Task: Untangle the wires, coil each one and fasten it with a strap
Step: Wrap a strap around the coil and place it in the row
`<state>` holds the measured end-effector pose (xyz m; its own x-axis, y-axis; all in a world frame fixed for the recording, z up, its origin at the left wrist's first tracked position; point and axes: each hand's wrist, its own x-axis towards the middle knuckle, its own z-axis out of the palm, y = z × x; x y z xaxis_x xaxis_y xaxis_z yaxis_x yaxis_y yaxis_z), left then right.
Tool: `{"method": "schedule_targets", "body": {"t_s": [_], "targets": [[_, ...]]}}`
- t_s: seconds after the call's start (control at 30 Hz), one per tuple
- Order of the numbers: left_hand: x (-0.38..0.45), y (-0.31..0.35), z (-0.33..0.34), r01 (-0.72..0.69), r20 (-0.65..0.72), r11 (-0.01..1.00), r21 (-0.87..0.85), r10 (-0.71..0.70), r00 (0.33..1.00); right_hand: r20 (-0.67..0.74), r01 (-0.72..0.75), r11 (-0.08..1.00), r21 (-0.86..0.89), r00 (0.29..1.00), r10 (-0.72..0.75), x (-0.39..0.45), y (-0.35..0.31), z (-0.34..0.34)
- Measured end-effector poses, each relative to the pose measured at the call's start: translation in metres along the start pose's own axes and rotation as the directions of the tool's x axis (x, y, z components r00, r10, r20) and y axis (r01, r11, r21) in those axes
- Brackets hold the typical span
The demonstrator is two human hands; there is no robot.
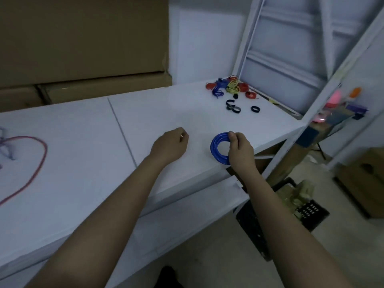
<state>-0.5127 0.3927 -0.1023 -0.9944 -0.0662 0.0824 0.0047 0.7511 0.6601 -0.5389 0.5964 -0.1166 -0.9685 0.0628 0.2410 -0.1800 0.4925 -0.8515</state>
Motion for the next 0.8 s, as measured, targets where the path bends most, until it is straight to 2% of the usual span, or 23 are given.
{"method": "schedule_targets", "body": {"t_s": [0.27, 0.5, 0.63, 0.8], "targets": [[0.133, 0.059, 0.072, -0.012, -0.014, 0.999, 0.034, 0.013, 1.0, -0.02, 0.04, 0.998, -0.055, 0.999, -0.041, 0.128, 0.059, -0.052], [0.238, 0.083, 0.11, 0.076, -0.078, 0.994, 0.08, -0.069, 0.995, 0.042, 0.085, 0.996, -0.035, 0.996, -0.083, 0.226, 0.103, -0.077], [0.267, 0.089, 0.128, 0.102, -0.065, 0.991, 0.083, -0.097, 0.993, 0.141, 0.128, 0.991, -0.031, 0.982, -0.123, 0.269, 0.122, -0.081], [0.283, 0.089, 0.14, 0.192, -0.094, 0.979, 0.064, -0.186, 0.978, 0.281, 0.197, 0.979, 0.06, 0.937, -0.206, 0.325, 0.128, -0.072]]}}
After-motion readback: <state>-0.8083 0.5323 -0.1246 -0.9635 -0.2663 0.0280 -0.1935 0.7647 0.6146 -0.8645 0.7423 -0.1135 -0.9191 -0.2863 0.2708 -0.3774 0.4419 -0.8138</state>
